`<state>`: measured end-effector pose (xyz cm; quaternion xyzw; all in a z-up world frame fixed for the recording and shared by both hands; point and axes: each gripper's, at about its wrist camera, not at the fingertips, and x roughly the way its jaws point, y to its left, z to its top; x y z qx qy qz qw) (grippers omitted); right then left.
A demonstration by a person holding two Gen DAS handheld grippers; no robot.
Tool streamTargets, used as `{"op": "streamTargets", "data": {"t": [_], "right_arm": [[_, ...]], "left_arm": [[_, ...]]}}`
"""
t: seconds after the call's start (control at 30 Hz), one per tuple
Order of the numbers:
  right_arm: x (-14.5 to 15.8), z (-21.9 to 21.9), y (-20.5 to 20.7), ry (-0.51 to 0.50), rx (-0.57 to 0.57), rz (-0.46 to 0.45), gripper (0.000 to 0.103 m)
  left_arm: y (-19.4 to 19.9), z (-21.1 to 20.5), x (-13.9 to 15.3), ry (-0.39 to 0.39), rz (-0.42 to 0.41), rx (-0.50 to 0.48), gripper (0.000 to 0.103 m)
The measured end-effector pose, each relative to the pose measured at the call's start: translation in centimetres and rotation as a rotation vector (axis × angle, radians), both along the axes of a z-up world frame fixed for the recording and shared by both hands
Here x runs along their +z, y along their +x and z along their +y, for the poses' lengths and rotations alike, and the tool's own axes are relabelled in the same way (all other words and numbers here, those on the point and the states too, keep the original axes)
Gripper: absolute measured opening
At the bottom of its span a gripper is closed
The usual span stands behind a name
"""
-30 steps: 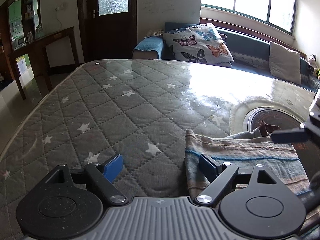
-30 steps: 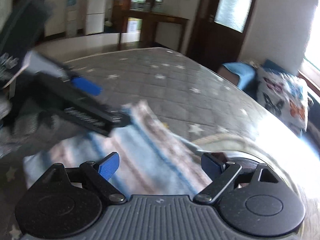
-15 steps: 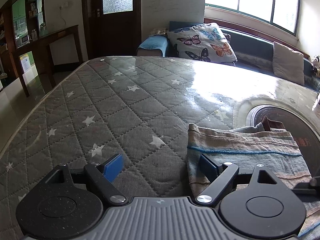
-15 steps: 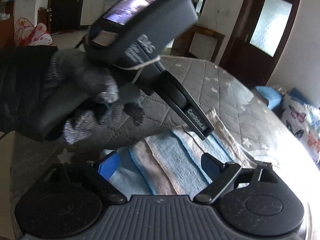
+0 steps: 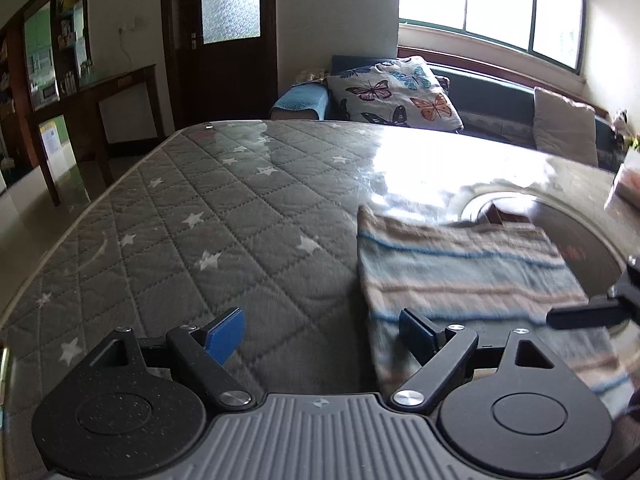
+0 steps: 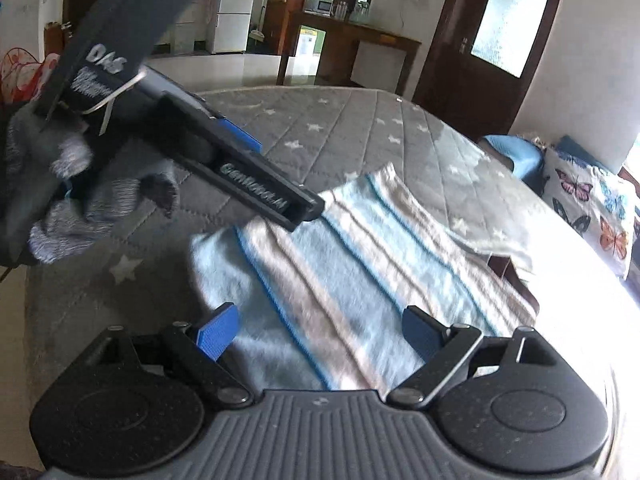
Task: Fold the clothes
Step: 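Release the bundle and smooth it flat with both grippers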
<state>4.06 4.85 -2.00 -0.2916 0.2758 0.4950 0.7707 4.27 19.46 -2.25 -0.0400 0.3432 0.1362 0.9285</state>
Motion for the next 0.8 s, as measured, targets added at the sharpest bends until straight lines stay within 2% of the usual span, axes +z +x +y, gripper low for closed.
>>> {"op": "streamTargets", "data": {"t": [0.23, 0.43, 0.67, 0.77, 0.8], "right_arm": [[-0.1, -2.9, 0.1, -0.004, -0.04, 0.075, 0.091], [-0.6, -5.7, 1.7, -0.015, -0.119, 0.148, 0.088], [-1.0, -8.2, 2.5, -0.033, -0.175, 0.159, 0.087], [-0.8, -9.6, 2.7, -0.027, -0.205, 0.194, 0.086], [-0.7, -9.9, 2.7, -0.024, -0.212, 0.195, 0.083]], "left_arm": [[-1.2, 0.2, -0.5, -0.036, 0.005, 0.027, 0.087], [-1.5, 0.2, -0.7, -0.093, 0.013, 0.044, 0.08], [-2.3, -0.6, -0.7, -0.1, 0.022, 0.045, 0.078], [-2.7, -0.8, -0.6, -0.102, 0.025, 0.046, 0.078], [-2.9, -0.9, -0.6, -0.102, 0.027, 0.046, 0.078]]}}
